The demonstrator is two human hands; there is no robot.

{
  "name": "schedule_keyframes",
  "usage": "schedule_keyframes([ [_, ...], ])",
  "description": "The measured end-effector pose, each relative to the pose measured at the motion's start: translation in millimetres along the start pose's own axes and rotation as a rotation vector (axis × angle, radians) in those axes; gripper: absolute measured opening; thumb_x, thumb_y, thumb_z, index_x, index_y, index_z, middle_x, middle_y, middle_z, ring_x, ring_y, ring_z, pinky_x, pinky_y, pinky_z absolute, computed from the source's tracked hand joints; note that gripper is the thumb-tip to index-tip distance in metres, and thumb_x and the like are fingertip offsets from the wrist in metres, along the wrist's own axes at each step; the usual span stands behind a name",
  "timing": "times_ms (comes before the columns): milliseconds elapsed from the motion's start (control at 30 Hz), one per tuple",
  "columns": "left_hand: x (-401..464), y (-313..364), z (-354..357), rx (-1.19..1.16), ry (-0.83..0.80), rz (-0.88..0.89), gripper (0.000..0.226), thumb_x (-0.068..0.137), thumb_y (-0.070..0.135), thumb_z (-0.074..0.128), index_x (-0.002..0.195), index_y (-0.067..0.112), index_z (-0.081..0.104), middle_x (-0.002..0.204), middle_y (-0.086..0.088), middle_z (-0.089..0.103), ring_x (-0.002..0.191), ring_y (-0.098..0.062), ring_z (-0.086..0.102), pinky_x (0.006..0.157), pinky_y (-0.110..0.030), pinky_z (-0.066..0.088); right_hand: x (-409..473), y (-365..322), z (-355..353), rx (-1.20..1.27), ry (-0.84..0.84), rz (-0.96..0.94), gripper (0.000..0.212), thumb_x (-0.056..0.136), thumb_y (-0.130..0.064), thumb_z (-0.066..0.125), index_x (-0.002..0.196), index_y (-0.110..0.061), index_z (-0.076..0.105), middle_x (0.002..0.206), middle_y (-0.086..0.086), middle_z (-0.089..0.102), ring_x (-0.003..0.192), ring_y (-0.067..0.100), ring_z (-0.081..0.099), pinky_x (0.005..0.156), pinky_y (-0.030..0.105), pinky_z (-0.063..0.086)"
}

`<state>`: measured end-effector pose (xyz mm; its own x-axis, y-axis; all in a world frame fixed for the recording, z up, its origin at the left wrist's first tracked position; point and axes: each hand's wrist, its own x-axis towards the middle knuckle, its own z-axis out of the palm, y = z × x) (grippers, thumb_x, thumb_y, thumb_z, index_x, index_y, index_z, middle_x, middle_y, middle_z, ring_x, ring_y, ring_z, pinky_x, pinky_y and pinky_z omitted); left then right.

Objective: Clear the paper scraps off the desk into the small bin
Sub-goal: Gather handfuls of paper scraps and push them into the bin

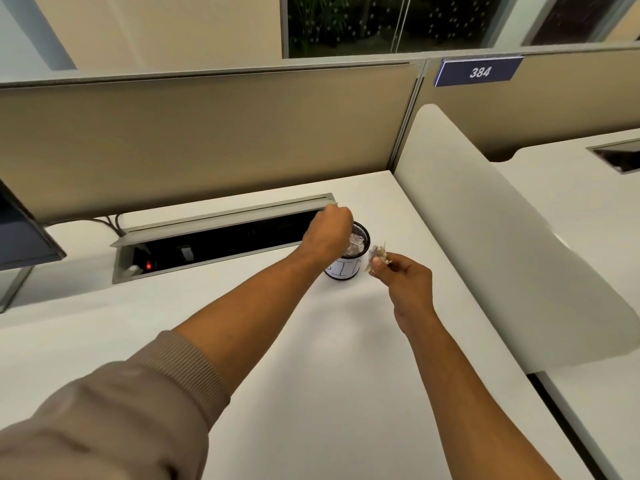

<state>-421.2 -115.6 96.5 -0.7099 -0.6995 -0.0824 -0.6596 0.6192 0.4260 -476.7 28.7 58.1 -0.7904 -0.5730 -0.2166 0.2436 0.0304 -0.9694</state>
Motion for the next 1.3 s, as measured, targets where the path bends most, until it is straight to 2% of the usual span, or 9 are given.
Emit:
schedule_keyframes([
  [167, 10.3, 12.2, 14.0, 0.174, -0.118, 0.045, 0.028, 0.091, 0.005, 0.057, 0.118, 0.0, 0.058, 0.12, -0.018, 0.058, 0.108, -0.035, 0.059, 0.083, -0.037, 0.05, 10.1, 7.2, 1.0, -0.024, 0.004, -0.009, 0.012, 0.081, -0.001, 0.072, 0.092, -0.007, 0.074, 0.081, 0.001, 0.075, 0.073, 0.01, 0.067, 0.071, 0.02, 0.055],
  [533, 14.8, 10.0, 11.2, 0.159, -0.193, 0.054, 0.029, 0.09, 0.004, 0.059, 0.119, 0.002, 0.057, 0.12, -0.016, 0.056, 0.104, -0.032, 0.059, 0.08, -0.035, 0.049, 19.6, -2.2, 8.3, -0.082, -0.003, -0.027, 0.014, 0.079, -0.008, 0.075, 0.093, -0.009, 0.075, 0.088, 0.009, 0.075, 0.081, 0.018, 0.07, 0.082, 0.028, 0.056],
  [800, 19.9, 3.8, -17.3, 0.095, -0.236, 0.191, 0.034, 0.082, 0.011, 0.069, 0.115, 0.018, 0.065, 0.116, -0.006, 0.061, 0.096, -0.023, 0.058, 0.071, -0.029, 0.047, 24.2, -19.3, 14.1, -0.167, -0.023, -0.038, 0.015, 0.078, -0.014, 0.077, 0.093, -0.012, 0.076, 0.085, 0.007, 0.076, 0.084, 0.026, 0.072, 0.09, 0.038, 0.055],
  [933, 24.5, -3.1, -26.0, 0.025, -0.235, 0.191, 0.046, 0.084, -0.001, 0.056, 0.12, 0.025, 0.064, 0.123, -0.002, 0.061, 0.111, -0.02, 0.057, 0.082, -0.03, 0.049, 26.4, -24.7, 15.2, -0.205, -0.02, -0.04, 0.017, 0.074, -0.021, 0.08, 0.091, -0.015, 0.077, 0.084, 0.004, 0.076, 0.085, 0.025, 0.072, 0.094, 0.045, 0.053],
  [1033, 26.8, -9.6, -23.8, -0.042, -0.138, 0.131, 0.039, 0.083, 0.0, 0.056, 0.108, 0.027, 0.07, 0.116, 0.0, 0.065, 0.106, -0.02, 0.061, 0.089, -0.037, 0.053, 29.1, -25.7, 15.8, -0.213, -0.032, -0.052, 0.01, 0.075, -0.017, 0.078, 0.085, -0.02, 0.078, 0.086, 0.002, 0.076, 0.087, 0.023, 0.072, 0.094, 0.045, 0.052],
  [1133, 27.6, -15.3, -17.9, -0.086, 0.013, 0.054, 0.026, 0.084, 0.008, 0.059, 0.087, 0.03, 0.071, 0.103, 0.001, 0.067, 0.099, -0.021, 0.061, 0.081, -0.035, 0.053, 33.3, -27.3, 18.1, -0.286, -0.015, -0.067, 0.009, 0.075, -0.021, 0.08, 0.084, -0.022, 0.078, 0.082, 0.0, 0.076, 0.084, 0.022, 0.072, 0.089, 0.037, 0.055],
  [1200, 26.5, -20.3, -14.2, -0.117, 0.095, -0.011, 0.021, 0.084, 0.01, 0.059, 0.087, 0.027, 0.071, 0.102, 0.0, 0.068, 0.099, -0.023, 0.059, 0.077, -0.034, 0.051, 38.8, -29.0, 21.8, -0.478, -0.002, -0.136, 0.013, 0.075, -0.029, 0.08, 0.084, -0.021, 0.077, 0.075, -0.004, 0.073, 0.074, 0.016, 0.069, 0.075, 0.021, 0.054],
  [1233, 26.2, -23.5, -12.1, -0.129, 0.122, -0.039, 0.02, 0.084, 0.011, 0.06, 0.09, 0.025, 0.072, 0.102, 0.0, 0.068, 0.099, -0.023, 0.059, 0.076, -0.034, 0.05, 41.5, -30.8, 25.6, -0.596, -0.006, -0.192, 0.013, 0.076, -0.029, 0.079, 0.084, -0.019, 0.077, 0.072, -0.004, 0.071, 0.067, 0.012, 0.064, 0.064, 0.012, 0.047],
  [1300, 24.7, -29.6, -6.5, -0.143, 0.126, -0.092, 0.017, 0.085, 0.013, 0.062, 0.093, 0.024, 0.073, 0.102, 0.0, 0.069, 0.097, -0.024, 0.061, 0.074, -0.034, 0.051, 47.1, -33.1, 36.7, -0.842, -0.063, -0.297, 0.009, 0.079, -0.023, 0.075, 0.083, -0.015, 0.076, 0.07, 0.002, 0.069, 0.06, 0.013, 0.058, 0.053, 0.013, 0.037],
])
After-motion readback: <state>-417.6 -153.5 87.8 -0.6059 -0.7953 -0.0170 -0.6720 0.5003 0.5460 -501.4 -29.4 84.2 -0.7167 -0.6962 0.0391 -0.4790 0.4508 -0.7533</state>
